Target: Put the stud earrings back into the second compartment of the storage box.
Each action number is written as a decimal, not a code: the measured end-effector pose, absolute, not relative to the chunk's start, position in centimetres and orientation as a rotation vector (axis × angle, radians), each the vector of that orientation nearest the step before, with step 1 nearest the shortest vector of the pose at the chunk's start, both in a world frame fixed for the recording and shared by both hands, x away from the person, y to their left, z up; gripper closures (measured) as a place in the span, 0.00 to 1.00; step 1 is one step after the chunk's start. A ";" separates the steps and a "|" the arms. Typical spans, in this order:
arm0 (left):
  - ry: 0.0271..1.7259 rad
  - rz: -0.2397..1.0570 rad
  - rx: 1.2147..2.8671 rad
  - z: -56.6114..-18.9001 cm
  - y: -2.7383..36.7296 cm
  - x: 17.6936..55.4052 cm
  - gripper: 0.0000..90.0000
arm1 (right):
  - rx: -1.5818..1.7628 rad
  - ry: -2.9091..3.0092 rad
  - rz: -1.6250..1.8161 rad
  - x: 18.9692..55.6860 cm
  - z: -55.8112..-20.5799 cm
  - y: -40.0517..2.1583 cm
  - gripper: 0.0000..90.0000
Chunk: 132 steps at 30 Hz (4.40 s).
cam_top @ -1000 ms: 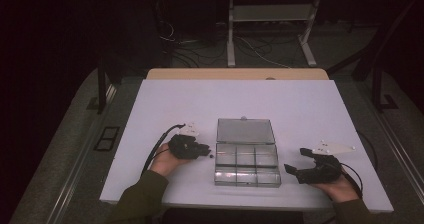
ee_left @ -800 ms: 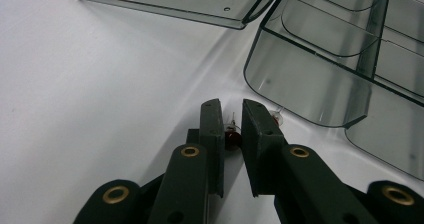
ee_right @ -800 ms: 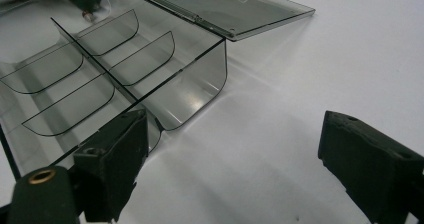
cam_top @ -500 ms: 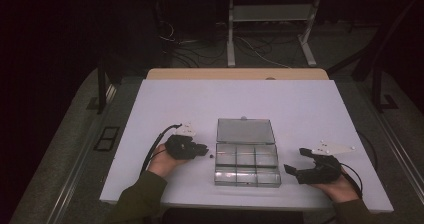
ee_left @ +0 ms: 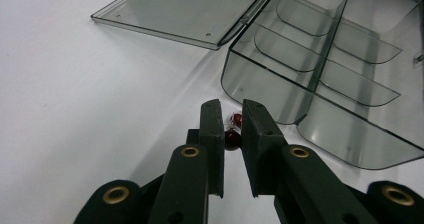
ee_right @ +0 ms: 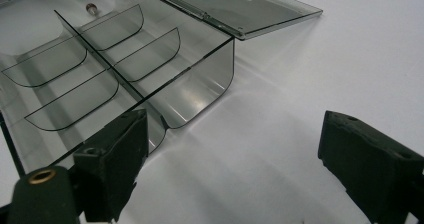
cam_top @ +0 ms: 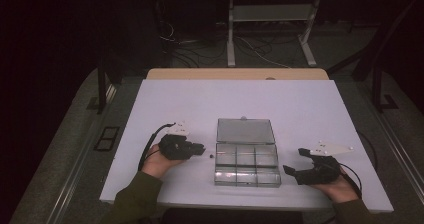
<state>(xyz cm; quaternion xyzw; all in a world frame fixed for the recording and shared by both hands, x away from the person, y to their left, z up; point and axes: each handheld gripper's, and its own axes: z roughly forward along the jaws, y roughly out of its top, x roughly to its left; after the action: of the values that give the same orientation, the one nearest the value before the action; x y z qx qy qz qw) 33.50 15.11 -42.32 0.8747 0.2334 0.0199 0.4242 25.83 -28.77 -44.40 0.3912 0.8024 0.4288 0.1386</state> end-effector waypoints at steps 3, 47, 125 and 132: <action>0.584 0.044 2.177 -42.1 15.2 33.4 0.88 | 1.127 2.321 1.236 25.8 -44.4 -28.7 0.14; 0.431 -0.029 2.123 -39.3 8.6 32.9 0.88 | 1.145 2.307 1.216 25.8 -44.1 -28.9 0.13; 0.560 0.102 2.210 -42.9 12.6 33.8 0.71 | 1.143 2.316 1.216 25.8 -44.0 -29.0 0.12; 0.528 0.091 2.233 -43.6 12.4 34.0 0.73 | 1.140 2.318 1.215 25.8 -44.1 -29.0 0.12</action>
<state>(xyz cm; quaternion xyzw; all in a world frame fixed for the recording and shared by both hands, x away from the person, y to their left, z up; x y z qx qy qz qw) 33.98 12.42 -43.56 0.8868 0.2097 0.0360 0.4102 25.81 -29.01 -44.07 0.3952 0.8038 0.4211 0.1430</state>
